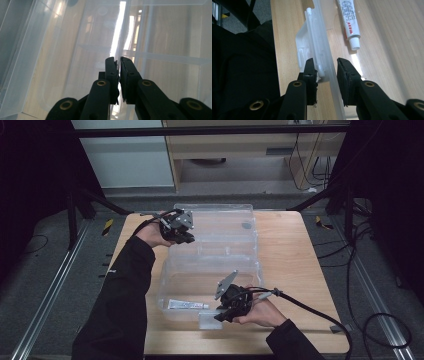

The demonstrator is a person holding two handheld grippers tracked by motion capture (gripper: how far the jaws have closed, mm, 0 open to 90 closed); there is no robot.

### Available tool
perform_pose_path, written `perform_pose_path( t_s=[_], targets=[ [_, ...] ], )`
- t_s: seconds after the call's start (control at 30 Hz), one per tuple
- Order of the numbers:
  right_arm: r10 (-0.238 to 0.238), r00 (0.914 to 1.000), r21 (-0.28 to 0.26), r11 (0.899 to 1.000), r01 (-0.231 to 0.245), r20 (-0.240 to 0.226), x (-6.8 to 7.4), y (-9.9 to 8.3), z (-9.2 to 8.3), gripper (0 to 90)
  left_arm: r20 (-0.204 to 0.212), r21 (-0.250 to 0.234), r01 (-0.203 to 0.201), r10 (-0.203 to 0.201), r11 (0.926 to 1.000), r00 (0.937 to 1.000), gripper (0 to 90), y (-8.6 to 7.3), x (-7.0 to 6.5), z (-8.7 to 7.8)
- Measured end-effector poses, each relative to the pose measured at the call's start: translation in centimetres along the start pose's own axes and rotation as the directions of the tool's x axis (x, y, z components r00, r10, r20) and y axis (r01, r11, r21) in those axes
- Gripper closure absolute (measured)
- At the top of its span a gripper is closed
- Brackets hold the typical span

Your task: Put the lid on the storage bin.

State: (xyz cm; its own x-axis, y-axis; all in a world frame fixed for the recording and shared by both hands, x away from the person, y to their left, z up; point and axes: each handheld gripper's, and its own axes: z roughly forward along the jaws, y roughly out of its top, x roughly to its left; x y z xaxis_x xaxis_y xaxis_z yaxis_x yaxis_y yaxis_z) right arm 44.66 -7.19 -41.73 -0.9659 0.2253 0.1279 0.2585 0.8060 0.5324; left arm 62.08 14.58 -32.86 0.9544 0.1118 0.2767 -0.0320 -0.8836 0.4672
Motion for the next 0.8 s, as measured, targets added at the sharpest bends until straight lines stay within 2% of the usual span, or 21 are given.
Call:
perform_pose_path(
  t_s=[0.17,0.27,0.37,0.6,0.8],
  targets=[
    [-0.006,1.0,0.0,1.0,0.006,0.003,0.0,0.0,0.0,70.3,0.02,-0.003,-0.01,0.01,0.9999,0.9998,87.8,0.3,-0.1,0.0],
    [-0.007,1.0,0.005,1.0,0.007,0.0,0.0,0.0,0.0,70.5,0.035,0.014,-0.028,0.028,0.9995,0.999,89.1,0.6,-0.2,-0.4],
    [-0.01,0.9999,0.012,1.0,0.01,0.006,0.1,0.0,0.0,70.6,0.043,0.018,-0.026,0.025,0.9995,0.9988,89.5,0.8,-0.3,-0.6],
    [-0.016,0.9998,0.011,1.0,0.016,0.011,0.1,0.0,0.0,70.8,0.058,-0.014,-0.024,0.025,0.9996,0.998,89.8,1.2,-0.9,-1.6],
    [-0.016,0.9999,0.014,1.0,0.015,0.007,0.1,0.0,0.1,70.8,0.062,-0.043,-0.053,0.055,0.9977,0.9965,89.9,1.4,-2.4,-3.1]
  ],
)
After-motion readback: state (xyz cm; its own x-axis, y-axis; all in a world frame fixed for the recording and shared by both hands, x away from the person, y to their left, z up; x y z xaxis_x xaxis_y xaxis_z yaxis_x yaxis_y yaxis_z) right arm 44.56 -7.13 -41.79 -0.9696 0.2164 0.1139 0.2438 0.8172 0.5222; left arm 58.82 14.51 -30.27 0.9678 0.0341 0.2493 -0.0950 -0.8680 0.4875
